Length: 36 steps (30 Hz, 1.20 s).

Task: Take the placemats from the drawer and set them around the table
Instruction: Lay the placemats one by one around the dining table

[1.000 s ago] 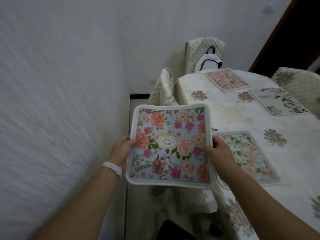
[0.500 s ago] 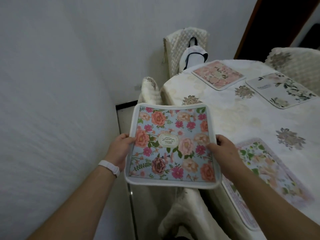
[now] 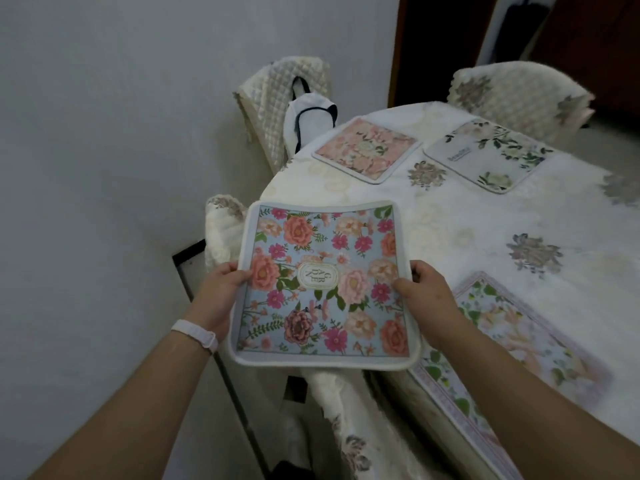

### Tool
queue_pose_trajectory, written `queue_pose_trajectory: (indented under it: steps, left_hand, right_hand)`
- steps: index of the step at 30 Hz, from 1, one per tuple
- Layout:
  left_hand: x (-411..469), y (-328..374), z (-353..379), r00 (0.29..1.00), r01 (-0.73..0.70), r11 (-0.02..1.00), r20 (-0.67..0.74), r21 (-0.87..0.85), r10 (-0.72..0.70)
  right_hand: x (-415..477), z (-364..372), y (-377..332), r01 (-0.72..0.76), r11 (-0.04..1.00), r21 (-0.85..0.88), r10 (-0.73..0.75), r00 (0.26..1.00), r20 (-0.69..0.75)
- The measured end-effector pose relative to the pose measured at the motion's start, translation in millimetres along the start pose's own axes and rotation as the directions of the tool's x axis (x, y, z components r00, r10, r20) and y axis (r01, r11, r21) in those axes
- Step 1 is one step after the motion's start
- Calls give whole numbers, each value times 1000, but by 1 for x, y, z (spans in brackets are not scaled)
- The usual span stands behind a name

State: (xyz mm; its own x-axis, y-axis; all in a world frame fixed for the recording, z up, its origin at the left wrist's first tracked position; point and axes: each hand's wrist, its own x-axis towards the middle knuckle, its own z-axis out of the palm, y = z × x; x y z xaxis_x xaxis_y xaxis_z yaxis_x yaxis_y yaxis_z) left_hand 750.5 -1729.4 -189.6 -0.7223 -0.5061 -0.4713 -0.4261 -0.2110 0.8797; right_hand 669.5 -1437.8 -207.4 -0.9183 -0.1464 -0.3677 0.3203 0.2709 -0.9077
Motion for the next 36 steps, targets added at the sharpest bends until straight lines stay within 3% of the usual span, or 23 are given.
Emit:
queue_pose_trajectory:
  steps: [5,11,22,27,33,36]
  left_hand:
    - [66,25,44,995,-23,994,103,105,12]
    - [163,47,78,963,2,968,260,250,-69]
    - [331,68,119,864,-122,871,482,476,-142]
    - [372,61,143,816,-112,845,533,523,-222]
    - [397,53,167,790,-199,796,574,572,-215]
    - [405,53,170,795,-289,720,577,632,-188]
  right_hand:
    - [36,-11,5,-62,995,77,72,989,-131]
    - [83,8,10,-152,972,180,194,949,-247]
    - [163,90,8,-307,901,306,420,793,-442]
    - [186,100,12,-360,872,332,486,718,-498]
    - [201,101,23,-384,861,333,508,648,-567]
    - [204,104,34,-397,863,313,505,639,-580]
